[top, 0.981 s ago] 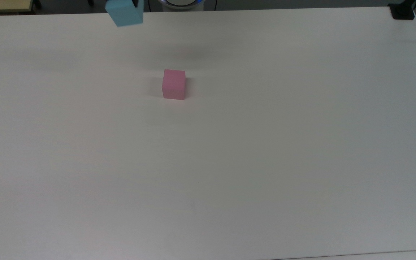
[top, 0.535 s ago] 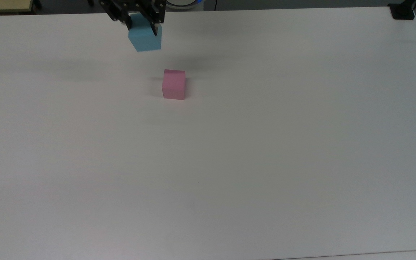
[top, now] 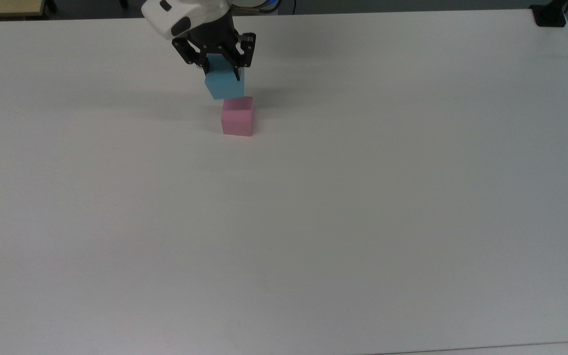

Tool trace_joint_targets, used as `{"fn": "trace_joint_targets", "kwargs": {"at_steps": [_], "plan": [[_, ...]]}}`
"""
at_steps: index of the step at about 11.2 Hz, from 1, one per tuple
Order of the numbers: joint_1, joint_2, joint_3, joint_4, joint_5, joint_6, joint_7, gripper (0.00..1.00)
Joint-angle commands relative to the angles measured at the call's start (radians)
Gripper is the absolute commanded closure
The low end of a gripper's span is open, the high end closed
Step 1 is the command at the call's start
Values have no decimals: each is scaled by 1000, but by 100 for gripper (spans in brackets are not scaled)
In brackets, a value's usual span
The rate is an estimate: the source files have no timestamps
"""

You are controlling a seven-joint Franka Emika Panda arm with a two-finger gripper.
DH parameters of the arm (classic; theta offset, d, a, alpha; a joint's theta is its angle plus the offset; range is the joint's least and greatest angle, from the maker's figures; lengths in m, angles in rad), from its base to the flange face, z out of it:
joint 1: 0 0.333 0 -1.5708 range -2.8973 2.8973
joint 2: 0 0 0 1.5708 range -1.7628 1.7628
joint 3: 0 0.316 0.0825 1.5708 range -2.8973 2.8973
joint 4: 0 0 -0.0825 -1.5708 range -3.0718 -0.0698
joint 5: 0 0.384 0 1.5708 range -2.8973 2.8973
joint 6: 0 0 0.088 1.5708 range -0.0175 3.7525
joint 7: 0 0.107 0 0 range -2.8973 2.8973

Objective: Put blue cube on pink cube
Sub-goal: 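Lower the light-blue cube onto the top of the pink cube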

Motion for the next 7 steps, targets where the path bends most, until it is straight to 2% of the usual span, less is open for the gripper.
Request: {"fn": "trace_joint_targets", "kwargs": {"at_steps": [1, 3, 7], "plan": [[16, 27, 7, -32, -29, 77, 36, 62], [19, 50, 7, -34, -75, 96, 73, 62], [41, 68, 7, -38, -95, 98, 79, 62]]}}
